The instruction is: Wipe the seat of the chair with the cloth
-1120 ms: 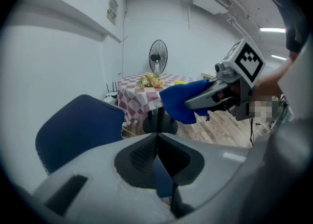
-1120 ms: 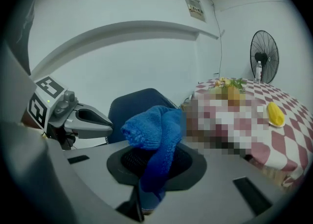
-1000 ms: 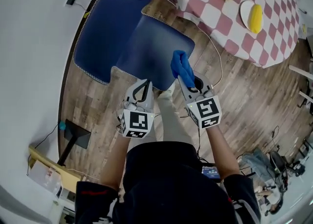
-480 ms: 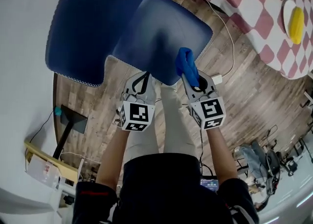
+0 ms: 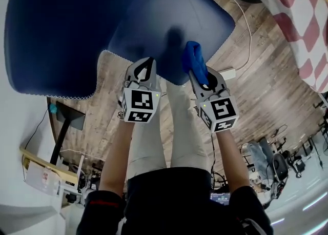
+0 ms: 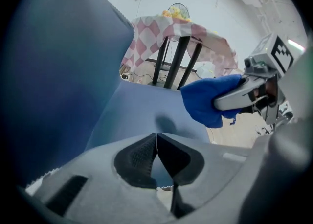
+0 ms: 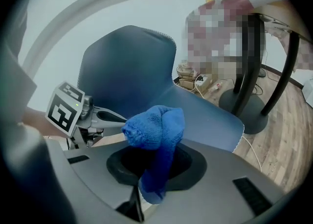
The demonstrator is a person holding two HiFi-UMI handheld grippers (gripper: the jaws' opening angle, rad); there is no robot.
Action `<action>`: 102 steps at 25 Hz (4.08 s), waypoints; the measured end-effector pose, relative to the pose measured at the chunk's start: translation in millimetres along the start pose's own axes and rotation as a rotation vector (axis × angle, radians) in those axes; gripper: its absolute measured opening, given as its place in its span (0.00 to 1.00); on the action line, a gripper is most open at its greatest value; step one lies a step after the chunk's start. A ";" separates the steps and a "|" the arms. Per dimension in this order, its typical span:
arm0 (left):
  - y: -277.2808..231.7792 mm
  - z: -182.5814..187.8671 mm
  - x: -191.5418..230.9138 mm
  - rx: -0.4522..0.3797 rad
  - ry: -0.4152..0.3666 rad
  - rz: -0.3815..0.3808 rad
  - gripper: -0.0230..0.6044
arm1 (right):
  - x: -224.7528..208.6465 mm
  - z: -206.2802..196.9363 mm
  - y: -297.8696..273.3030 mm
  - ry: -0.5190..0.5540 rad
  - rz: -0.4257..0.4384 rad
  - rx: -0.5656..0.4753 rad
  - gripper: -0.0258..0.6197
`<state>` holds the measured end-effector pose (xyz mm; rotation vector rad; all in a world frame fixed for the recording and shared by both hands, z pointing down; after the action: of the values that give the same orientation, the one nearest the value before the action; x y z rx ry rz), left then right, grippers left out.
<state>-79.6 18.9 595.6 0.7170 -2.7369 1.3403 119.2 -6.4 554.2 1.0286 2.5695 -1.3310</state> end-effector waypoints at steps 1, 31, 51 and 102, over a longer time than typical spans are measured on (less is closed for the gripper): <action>-4.9 -4.9 1.3 0.011 -0.006 -0.009 0.06 | 0.6 -3.2 -3.5 0.000 0.003 0.005 0.14; -75.6 -50.2 30.2 -0.046 -0.124 0.096 0.48 | -29.0 -19.6 -51.2 0.170 0.008 0.062 0.14; -76.7 -49.6 35.4 -0.030 -0.107 0.066 0.48 | -46.7 80.9 -149.2 0.230 -0.024 -0.089 0.14; -75.9 -53.4 37.4 -0.059 -0.103 0.069 0.48 | -118.3 55.4 -153.3 0.324 -0.187 -0.013 0.14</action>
<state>-92.3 4.1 693.7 0.7136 -2.8930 1.2625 107.4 -171.9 668.4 1.1073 2.9721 -1.2751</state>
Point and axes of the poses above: the fingertips, and each gripper's own axes: y backward along the fingers, x to its left, z out of its top, the point moved 9 cm from there along y, backward along the fingers, and after that the axes turned 8 degrees about -x, right-handed, at the moved point
